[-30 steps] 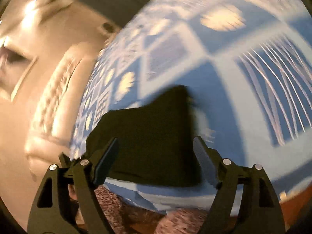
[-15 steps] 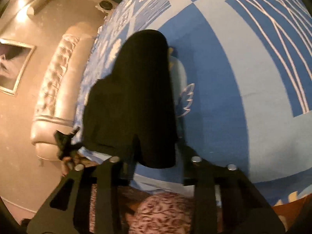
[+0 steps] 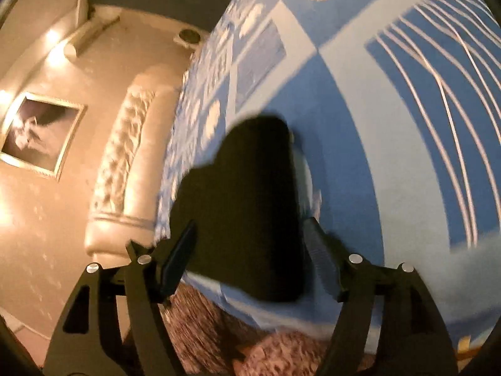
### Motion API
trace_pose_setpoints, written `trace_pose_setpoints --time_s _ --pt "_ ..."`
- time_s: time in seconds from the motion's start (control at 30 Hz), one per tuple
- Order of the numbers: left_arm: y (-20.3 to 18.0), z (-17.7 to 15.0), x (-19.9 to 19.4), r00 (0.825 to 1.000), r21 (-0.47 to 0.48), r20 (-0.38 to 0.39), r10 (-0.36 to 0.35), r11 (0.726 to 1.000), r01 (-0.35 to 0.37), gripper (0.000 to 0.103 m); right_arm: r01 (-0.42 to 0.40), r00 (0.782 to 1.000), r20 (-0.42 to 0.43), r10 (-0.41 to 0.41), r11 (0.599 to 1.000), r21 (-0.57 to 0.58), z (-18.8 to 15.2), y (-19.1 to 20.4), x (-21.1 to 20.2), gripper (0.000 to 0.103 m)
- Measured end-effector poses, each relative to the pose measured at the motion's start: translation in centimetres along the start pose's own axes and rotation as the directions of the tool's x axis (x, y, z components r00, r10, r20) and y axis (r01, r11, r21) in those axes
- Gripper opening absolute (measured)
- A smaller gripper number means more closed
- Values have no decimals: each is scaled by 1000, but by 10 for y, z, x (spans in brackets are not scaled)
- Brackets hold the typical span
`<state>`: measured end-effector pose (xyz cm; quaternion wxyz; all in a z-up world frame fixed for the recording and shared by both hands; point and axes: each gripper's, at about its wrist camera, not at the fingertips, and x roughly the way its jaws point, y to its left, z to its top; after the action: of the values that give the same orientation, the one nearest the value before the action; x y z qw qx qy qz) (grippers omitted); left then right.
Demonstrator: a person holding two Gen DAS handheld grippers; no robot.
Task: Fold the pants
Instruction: 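Grasp the pants corner with the right gripper and lift it toward the left gripper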
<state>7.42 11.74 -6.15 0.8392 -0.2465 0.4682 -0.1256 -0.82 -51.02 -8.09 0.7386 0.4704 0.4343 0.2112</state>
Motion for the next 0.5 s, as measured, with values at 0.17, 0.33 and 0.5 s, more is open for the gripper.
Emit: trace_pose_setpoints --time_s 0.17,0.33,0.5 --pt "1 0 0 1000 -4 4 -6 1000 6 93 8 1000 -8 -8 999 45 36 -8 32 71" --pt "2 1 1 1000 -5 4 -9 1000 9 93 40 998 -47 -39 999 36 50 -15 53 38" --pt "2 0 0 1000 -5 5 -10 1000 10 94 112 993 -39 -110 992 53 50 -28 55 25"
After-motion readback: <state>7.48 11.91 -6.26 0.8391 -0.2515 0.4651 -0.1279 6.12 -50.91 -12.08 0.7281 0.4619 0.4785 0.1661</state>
